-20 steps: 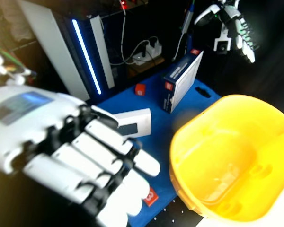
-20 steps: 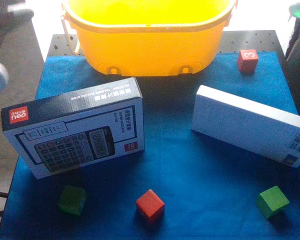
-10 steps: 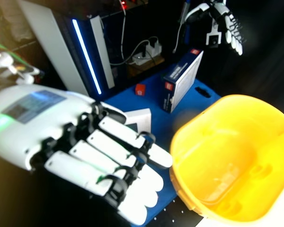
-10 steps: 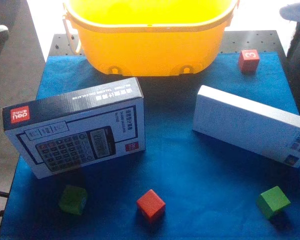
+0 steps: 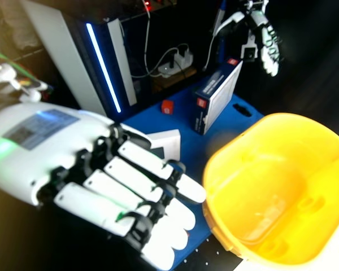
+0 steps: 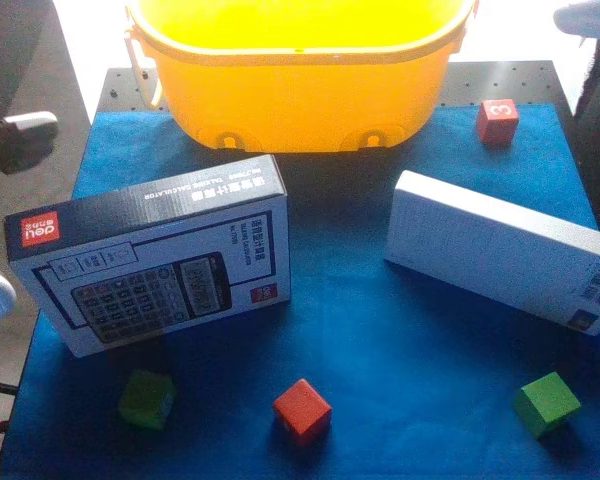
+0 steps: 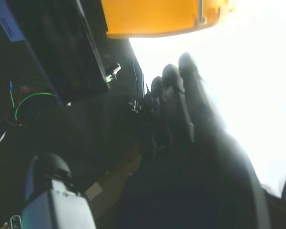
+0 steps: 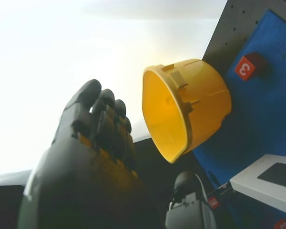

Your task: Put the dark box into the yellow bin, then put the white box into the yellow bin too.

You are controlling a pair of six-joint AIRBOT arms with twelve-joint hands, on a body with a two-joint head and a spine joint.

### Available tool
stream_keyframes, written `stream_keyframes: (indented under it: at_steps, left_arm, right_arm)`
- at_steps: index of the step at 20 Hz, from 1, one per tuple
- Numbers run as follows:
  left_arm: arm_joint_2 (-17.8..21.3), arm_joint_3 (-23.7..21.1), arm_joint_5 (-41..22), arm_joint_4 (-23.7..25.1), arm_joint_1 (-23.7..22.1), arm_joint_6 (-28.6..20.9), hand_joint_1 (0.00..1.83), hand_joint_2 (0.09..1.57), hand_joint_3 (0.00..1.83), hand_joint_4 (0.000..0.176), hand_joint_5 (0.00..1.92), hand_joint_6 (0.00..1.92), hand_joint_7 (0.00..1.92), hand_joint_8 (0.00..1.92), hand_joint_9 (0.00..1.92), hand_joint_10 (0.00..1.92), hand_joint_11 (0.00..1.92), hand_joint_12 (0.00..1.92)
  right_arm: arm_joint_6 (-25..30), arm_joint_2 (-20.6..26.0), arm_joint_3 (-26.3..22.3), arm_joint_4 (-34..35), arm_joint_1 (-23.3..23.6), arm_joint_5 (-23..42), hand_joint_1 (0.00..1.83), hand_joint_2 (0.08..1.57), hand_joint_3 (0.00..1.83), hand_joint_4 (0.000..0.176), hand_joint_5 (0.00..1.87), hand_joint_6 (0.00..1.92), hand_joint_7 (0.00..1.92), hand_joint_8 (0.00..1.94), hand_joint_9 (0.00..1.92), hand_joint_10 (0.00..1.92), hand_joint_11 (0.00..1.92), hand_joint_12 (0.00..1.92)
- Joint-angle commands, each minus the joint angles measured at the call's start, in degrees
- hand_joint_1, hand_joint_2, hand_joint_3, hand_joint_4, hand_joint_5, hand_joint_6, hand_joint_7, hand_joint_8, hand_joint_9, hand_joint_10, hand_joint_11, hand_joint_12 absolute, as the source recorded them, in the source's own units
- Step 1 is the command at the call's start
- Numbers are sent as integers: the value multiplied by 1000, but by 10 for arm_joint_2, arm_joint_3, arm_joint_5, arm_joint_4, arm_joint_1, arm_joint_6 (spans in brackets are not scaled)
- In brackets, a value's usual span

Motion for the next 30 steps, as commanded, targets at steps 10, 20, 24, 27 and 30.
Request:
stream_keyframes:
  at_steps: [10,20,24,27,30]
  left_arm:
    - [-49,29,-36,-2,-58,-12,589,801,0,17,355,12,400,5,383,1,30,692]
    - [-81,49,-11,2,-82,-20,1236,961,0,0,753,25,947,48,1042,107,719,840]
    - [-84,49,-7,2,-88,-10,1270,1101,0,0,864,1021,1142,855,1334,277,1039,970]
    - [-84,50,-7,-1,-91,-5,1299,1040,0,0,1079,622,1250,749,1520,489,1292,1184]
    - [-84,51,-7,-5,-93,-5,1300,1035,0,0,1089,604,1258,734,1491,562,1291,1194]
  right_arm:
    - [1,-2,2,5,5,69,87,1048,2,29,190,2,304,1,284,3,0,576]
    - [1,-1,1,5,4,69,51,1073,4,18,189,3,339,0,302,1,0,590]
    - [1,0,1,5,4,69,65,1073,2,30,189,1,335,0,303,1,0,621]
    - [1,0,1,5,4,69,13,1083,0,25,187,0,348,0,325,0,0,718]
    - [1,-1,0,5,4,69,14,1082,0,25,187,0,348,0,325,0,0,720]
